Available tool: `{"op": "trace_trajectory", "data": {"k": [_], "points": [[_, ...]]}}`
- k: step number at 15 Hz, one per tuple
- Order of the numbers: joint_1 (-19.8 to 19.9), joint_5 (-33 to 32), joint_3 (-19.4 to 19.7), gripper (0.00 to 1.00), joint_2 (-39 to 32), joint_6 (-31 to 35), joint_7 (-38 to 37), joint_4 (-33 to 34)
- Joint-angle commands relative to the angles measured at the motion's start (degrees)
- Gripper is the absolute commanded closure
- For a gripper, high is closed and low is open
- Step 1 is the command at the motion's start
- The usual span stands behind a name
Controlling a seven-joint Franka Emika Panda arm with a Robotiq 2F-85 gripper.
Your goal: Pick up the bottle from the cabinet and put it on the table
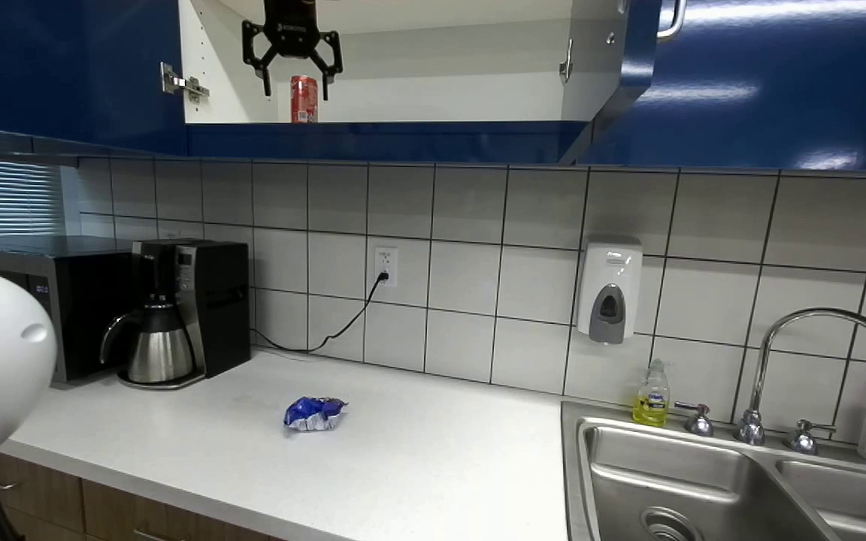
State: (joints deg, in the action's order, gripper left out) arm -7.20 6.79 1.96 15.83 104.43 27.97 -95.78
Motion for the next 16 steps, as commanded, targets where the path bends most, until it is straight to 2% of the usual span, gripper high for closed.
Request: {"op": "trace_trajectory", "data": {"k": [1,15,16], "points": [[-0.1,1.0,-1.2,0.00,-3.8,-2.3,-1.5,7.1],[0.1,-0.2,-5.6,0.00,-17.9,-1.8,-7.3,23.9],[-0.8,-0.3,-5.0,0.00,-18.7,-1.4,-7.7,24.5]]}}
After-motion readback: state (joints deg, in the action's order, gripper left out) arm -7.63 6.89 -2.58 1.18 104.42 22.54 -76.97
